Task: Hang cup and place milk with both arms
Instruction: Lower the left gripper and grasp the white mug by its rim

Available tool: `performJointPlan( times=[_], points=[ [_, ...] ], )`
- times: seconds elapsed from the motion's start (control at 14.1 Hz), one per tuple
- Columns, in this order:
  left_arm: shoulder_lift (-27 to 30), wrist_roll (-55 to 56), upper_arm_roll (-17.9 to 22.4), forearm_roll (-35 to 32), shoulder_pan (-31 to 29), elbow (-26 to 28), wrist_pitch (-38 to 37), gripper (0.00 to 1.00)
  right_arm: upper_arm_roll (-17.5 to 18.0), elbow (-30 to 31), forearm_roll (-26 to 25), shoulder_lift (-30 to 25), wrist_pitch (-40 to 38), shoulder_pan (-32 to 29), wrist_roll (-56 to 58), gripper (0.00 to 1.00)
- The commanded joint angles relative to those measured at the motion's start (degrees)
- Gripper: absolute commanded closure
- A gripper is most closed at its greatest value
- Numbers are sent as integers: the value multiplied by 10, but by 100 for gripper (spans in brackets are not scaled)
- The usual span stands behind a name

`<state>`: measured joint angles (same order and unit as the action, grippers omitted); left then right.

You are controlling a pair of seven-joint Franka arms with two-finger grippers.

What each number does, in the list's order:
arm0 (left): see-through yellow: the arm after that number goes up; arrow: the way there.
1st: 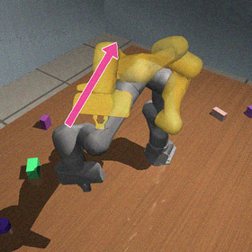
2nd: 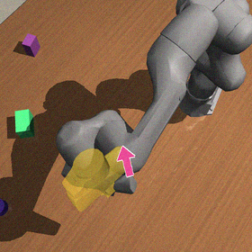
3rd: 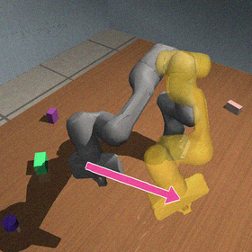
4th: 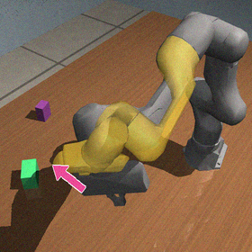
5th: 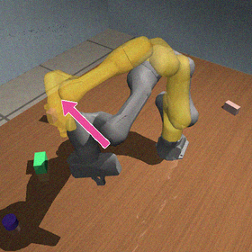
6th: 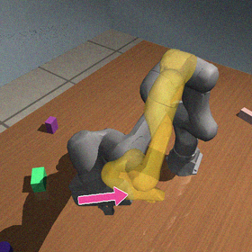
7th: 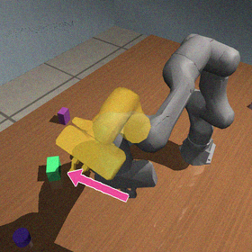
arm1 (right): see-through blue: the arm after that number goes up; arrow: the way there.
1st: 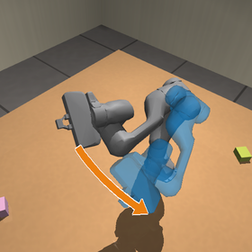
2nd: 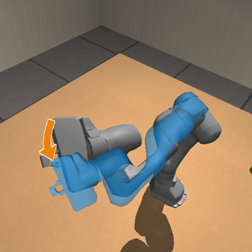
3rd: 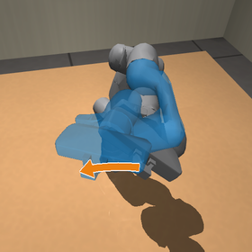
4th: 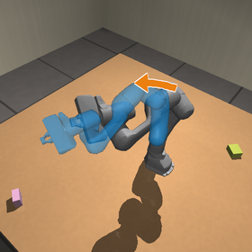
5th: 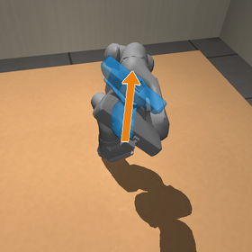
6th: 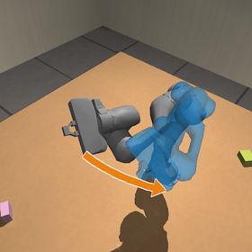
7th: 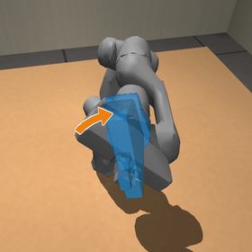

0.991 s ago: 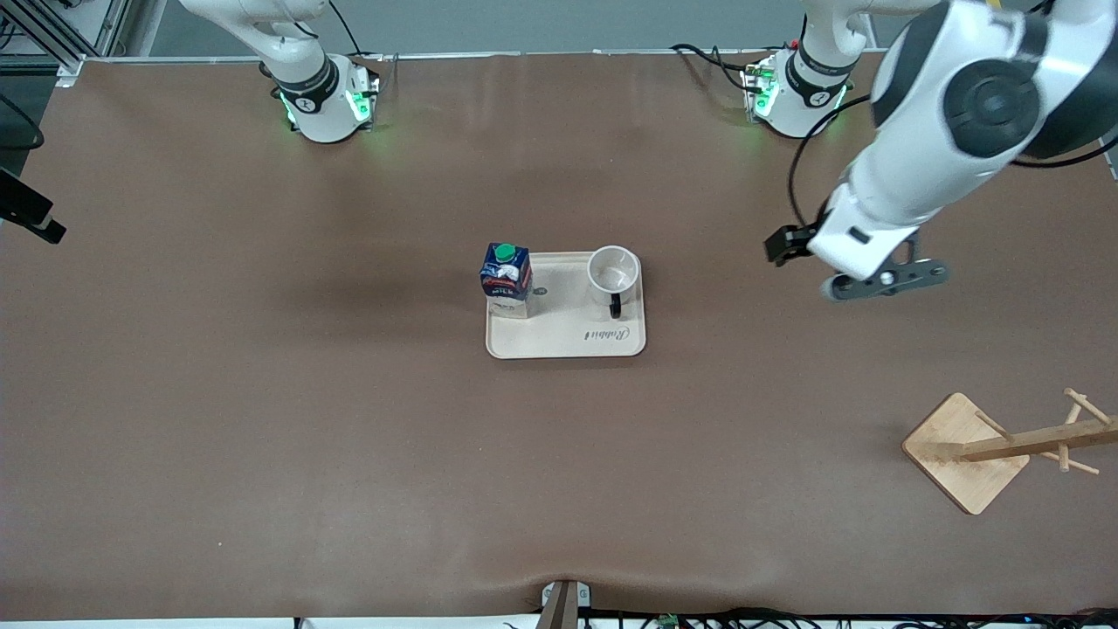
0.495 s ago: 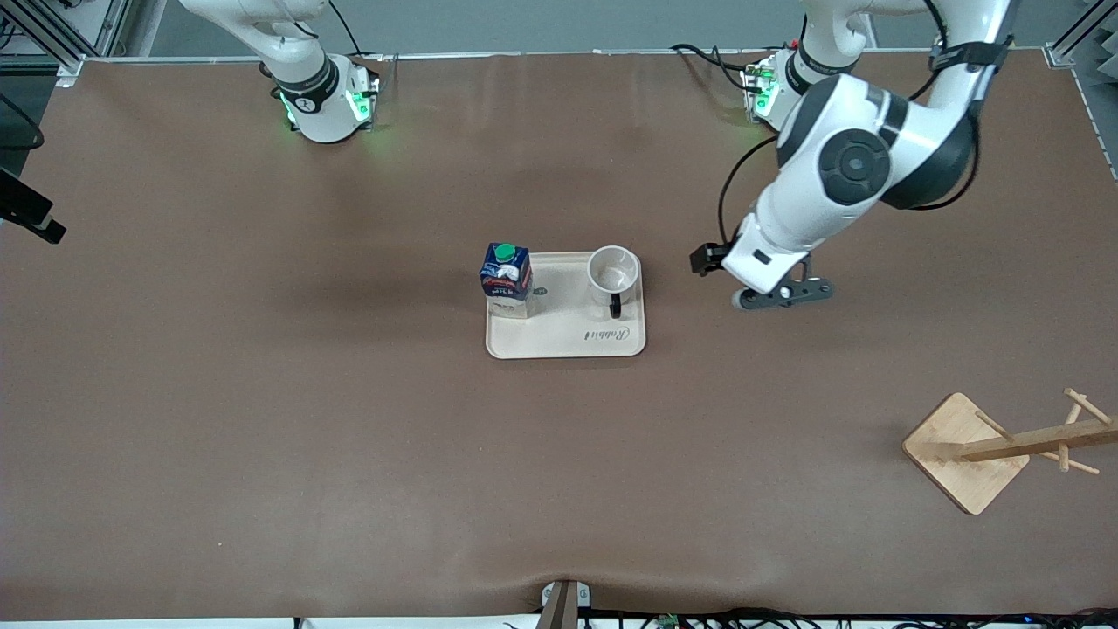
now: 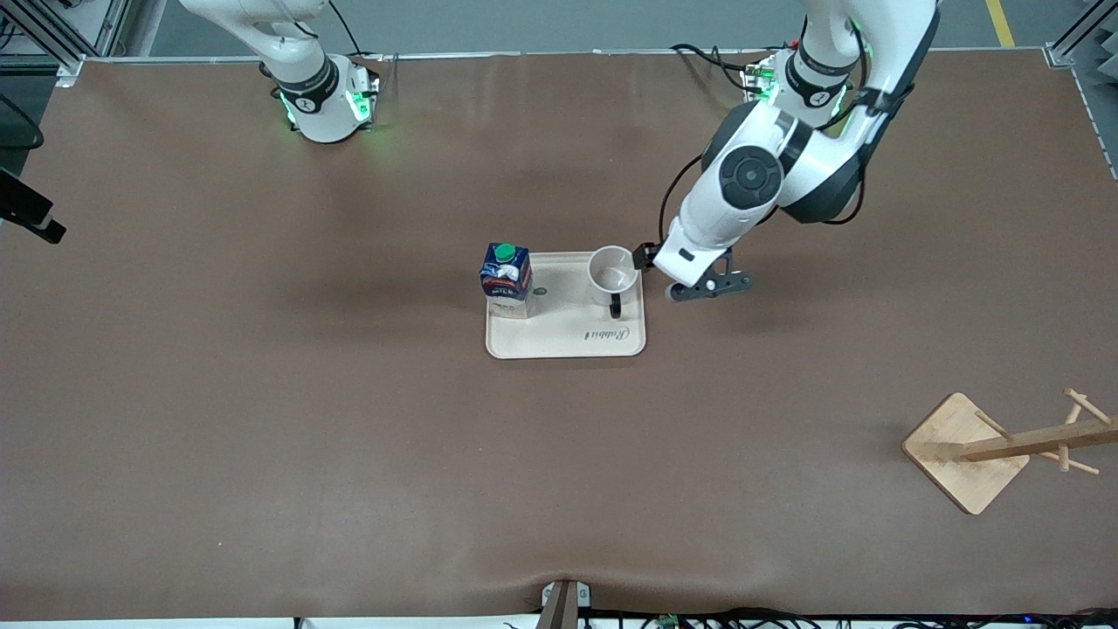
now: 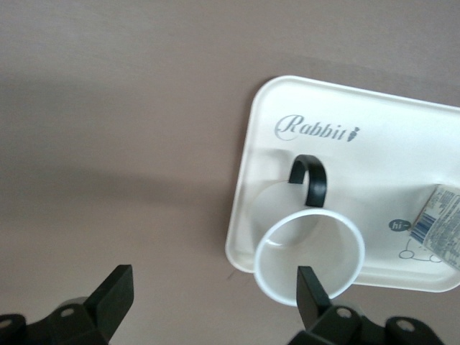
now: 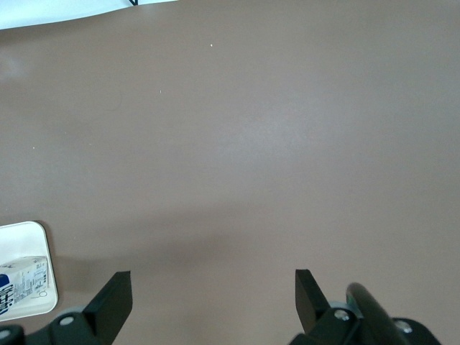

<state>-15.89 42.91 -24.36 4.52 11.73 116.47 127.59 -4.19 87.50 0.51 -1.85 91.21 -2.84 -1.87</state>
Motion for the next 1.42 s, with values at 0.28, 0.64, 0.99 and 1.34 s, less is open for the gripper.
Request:
performJointPlan(
  times=[0.28,0.64,0.99,1.34],
  points=[
    [-86,29,-2,7,31,2,111,0,3,-1,9,-3,-5,-6,-3,0],
    [-89,31,-1,6,42,12,110,5,3,-2,10,-2,-5,-7,-2,0],
    [-108,31,2,-2,58,11,111,66,3,-1,10,3,-5,-7,-6,0],
    [-106,33,5,-3,51,7,108,100,2,3,10,3,-6,-8,-9,0]
  ],
)
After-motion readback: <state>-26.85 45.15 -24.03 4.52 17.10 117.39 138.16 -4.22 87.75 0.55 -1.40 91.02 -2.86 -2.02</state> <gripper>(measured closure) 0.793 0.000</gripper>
